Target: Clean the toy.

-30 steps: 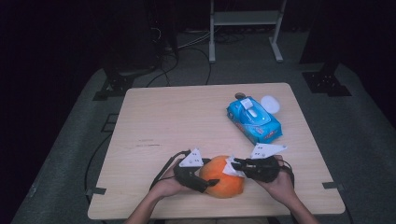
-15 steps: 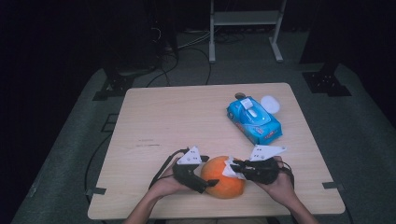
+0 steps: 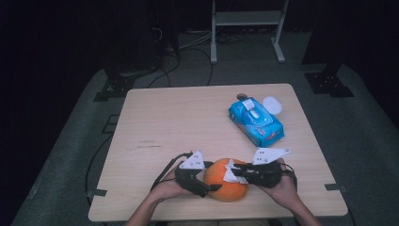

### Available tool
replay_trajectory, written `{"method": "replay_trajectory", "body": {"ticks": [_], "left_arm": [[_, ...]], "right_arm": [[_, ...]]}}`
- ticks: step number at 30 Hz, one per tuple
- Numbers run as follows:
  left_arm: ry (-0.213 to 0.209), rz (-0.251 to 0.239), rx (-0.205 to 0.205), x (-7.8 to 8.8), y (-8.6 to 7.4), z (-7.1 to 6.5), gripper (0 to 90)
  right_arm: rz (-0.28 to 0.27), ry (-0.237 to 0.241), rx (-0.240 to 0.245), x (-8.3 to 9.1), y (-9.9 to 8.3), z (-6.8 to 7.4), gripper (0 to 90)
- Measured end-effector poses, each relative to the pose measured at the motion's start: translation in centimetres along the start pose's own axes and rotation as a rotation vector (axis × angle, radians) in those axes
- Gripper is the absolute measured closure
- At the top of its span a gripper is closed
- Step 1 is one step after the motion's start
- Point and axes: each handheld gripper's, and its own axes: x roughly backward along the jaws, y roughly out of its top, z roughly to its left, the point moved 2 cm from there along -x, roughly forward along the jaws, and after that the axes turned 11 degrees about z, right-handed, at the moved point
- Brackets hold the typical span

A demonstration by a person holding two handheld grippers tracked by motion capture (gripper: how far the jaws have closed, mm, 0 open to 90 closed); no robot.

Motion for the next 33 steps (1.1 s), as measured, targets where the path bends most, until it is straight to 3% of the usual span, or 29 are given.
{"method": "replay_trajectory", "body": {"ticks": [3,7,12,16,20,26,29,31,33], "left_arm": [[0.001,-0.005,0.032,-0.2,0.0,0.4,9.5],[-0.022,-0.012,0.061,-1.0,-0.4,0.5,7.5],[-0.005,-0.017,0.034,-0.6,-0.5,0.3,19.7],[-0.018,-0.012,0.037,-0.5,-0.6,0.4,19.6],[-0.027,-0.015,0.053,-0.5,-0.4,0.4,17.0],[0.048,-0.011,0.039,-0.5,0.4,-0.3,24.9],[0.068,0.011,0.007,-0.7,1.0,-1.1,24.8],[0.06,0.026,-0.011,-0.6,0.9,-1.2,23.2],[0.022,0.014,0.015,-0.5,0.5,-0.8,18.6]], "right_arm": [[0.009,0.003,0.013,0.1,-0.4,0.0,78.8],[0.006,0.008,0.018,0.1,-0.3,0.1,78.7],[0.009,0.002,0.018,0.2,-0.3,-0.2,78.5],[0.03,-0.044,-0.006,0.9,-1.0,-1.3,78.3],[0.032,-0.035,-0.041,1.0,-1.6,-2.0,78.1],[-0.003,-0.033,-0.034,0.7,-0.5,-1.1,79.0],[-0.028,-0.009,0.009,0.4,0.8,0.2,78.9],[-0.017,-0.008,0.044,0.2,1.3,0.8,78.9],[-0.01,0.017,0.042,0.1,1.0,0.7,79.0]]}}
